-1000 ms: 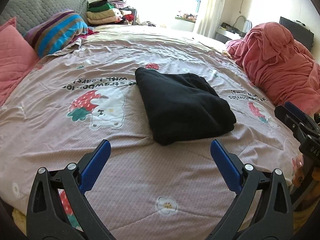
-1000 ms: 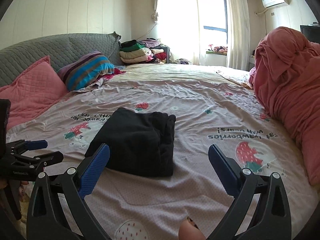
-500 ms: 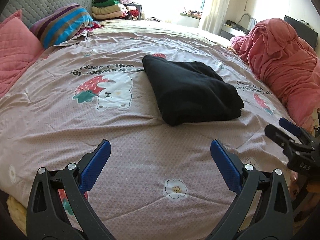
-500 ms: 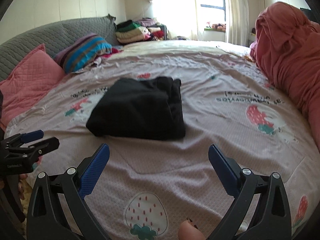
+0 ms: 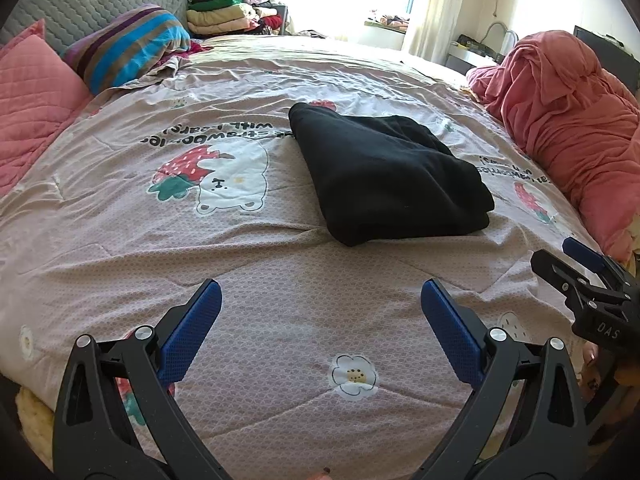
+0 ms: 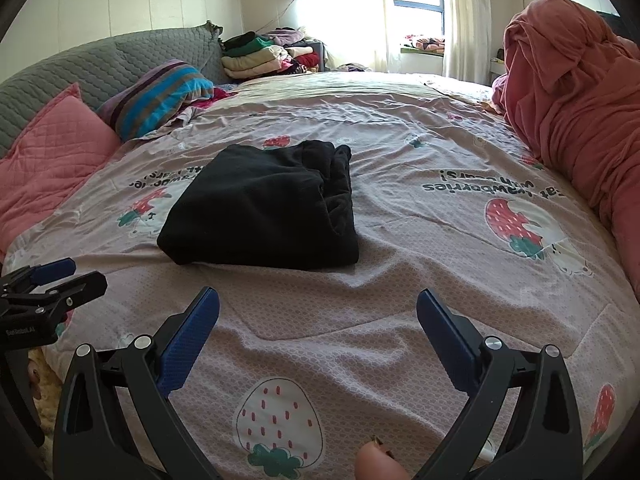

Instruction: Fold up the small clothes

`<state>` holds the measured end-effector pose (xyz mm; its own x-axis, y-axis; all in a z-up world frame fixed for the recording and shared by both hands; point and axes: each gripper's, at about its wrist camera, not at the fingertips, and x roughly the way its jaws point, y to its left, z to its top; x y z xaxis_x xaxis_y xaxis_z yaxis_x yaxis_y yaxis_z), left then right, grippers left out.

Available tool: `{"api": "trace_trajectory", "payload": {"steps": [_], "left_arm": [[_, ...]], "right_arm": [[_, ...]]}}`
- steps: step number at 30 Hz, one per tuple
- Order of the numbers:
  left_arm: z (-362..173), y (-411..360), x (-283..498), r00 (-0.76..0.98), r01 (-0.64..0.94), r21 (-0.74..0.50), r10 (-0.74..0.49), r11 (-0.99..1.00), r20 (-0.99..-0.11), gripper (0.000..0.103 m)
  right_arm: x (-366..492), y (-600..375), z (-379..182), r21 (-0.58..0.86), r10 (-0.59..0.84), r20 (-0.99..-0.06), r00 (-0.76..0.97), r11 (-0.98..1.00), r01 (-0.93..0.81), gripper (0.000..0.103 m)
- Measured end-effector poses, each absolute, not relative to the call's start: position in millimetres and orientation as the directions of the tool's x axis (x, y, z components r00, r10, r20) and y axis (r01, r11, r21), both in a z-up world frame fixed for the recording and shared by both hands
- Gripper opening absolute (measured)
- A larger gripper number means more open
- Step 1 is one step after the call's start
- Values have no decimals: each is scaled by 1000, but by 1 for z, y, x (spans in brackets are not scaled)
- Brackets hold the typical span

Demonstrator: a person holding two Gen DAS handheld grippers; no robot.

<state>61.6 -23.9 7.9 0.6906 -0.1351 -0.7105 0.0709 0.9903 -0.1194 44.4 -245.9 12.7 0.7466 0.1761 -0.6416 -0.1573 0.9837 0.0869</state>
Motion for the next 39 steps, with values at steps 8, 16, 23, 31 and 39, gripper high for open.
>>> {"api": "trace_trajectory", "payload": {"steps": [8,16,23,31,39], "left_arm": [[8,-21,61,692,65,-115,-128,991,-711,94],[8,-19,60,689,60,-112,-122,992,-714,94],[8,-18,59,686,60,-103,-116,993,-718,94],[8,-19,61,682,52,-101,-109,994,-723,94],[7,-18,63,674,44,-120,-118,992,-729,94]], "right_arm": [[44,-248,13,90,174,-642,747,984,-152,98],[44,-250,15,83,165,-645,746,986,-147,98],[45,-249,16,76,158,-647,746,987,-143,98],[46,-248,15,71,154,-650,744,987,-141,98],[46,-248,12,70,147,-655,741,988,-134,98]]}}
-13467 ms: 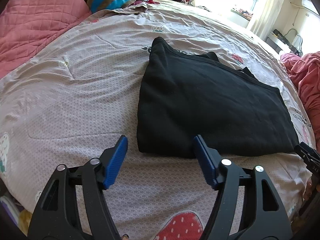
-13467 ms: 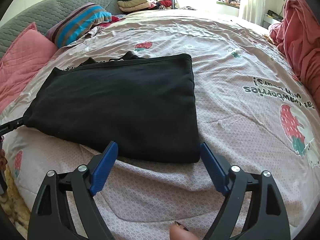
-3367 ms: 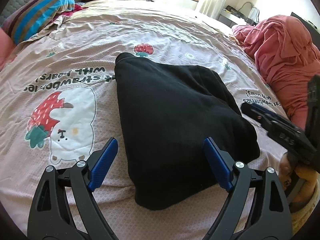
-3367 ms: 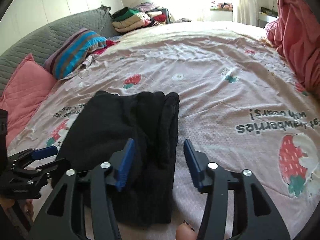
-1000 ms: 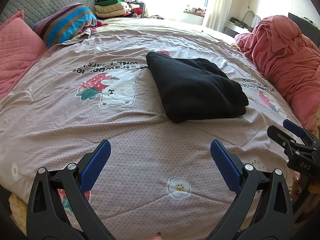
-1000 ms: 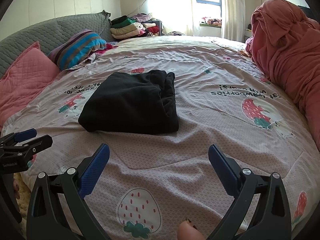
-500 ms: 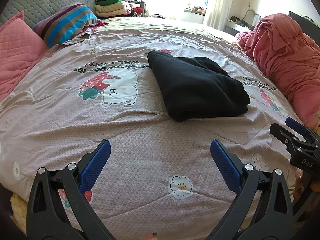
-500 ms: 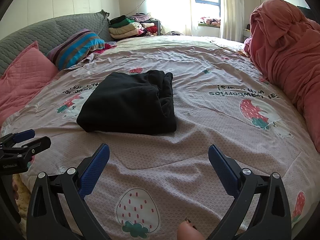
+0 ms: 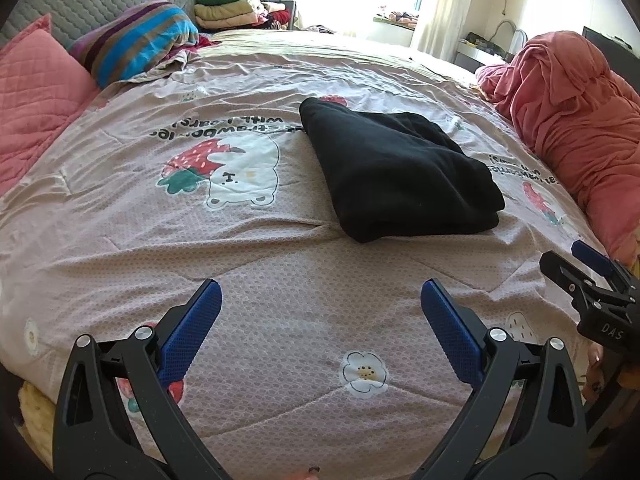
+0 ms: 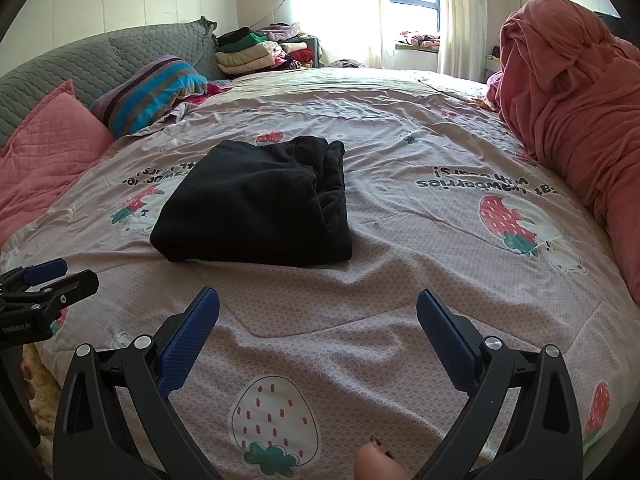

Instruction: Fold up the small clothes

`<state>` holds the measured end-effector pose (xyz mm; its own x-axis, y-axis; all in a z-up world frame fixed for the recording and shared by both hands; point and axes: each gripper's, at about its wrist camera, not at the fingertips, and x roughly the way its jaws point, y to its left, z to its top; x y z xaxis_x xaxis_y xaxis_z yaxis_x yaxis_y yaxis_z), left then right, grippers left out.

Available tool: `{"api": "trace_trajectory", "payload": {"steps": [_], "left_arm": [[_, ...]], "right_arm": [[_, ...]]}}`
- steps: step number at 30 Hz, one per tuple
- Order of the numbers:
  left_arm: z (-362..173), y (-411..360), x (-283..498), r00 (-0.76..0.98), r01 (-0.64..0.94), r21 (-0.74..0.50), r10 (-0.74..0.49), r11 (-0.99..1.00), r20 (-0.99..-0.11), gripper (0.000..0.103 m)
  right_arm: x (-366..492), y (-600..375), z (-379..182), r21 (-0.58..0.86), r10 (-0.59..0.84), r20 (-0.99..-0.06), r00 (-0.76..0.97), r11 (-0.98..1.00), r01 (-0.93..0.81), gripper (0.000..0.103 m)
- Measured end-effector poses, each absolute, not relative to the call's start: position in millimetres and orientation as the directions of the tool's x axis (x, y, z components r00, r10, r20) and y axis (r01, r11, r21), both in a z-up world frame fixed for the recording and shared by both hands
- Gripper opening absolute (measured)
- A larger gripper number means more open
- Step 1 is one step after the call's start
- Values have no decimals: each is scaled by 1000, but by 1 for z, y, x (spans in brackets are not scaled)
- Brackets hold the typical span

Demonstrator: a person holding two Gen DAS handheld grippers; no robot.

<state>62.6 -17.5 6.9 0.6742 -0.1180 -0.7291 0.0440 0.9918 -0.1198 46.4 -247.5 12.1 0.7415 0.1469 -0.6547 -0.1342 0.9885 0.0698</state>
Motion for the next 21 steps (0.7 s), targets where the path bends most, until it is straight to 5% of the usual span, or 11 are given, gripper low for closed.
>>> {"api": "trace_trajectory", "payload": {"steps": [10,16,21], "left_arm": [[-1,0,64,657,-43,-102,-48,994,-752,94],[-7,88,82,628,-219,-149,23,964,-778,94],[-9,222,99,562,-513,-79,264,855,-784,94]], "right_arm": [[45,-282,5,58,25,-672,740,998,19,98],[16,-407,-10,17,-347,-680,646,874,486,98],[-58,-570,-36,-86,-646,-709,283,477,875,98]]}}
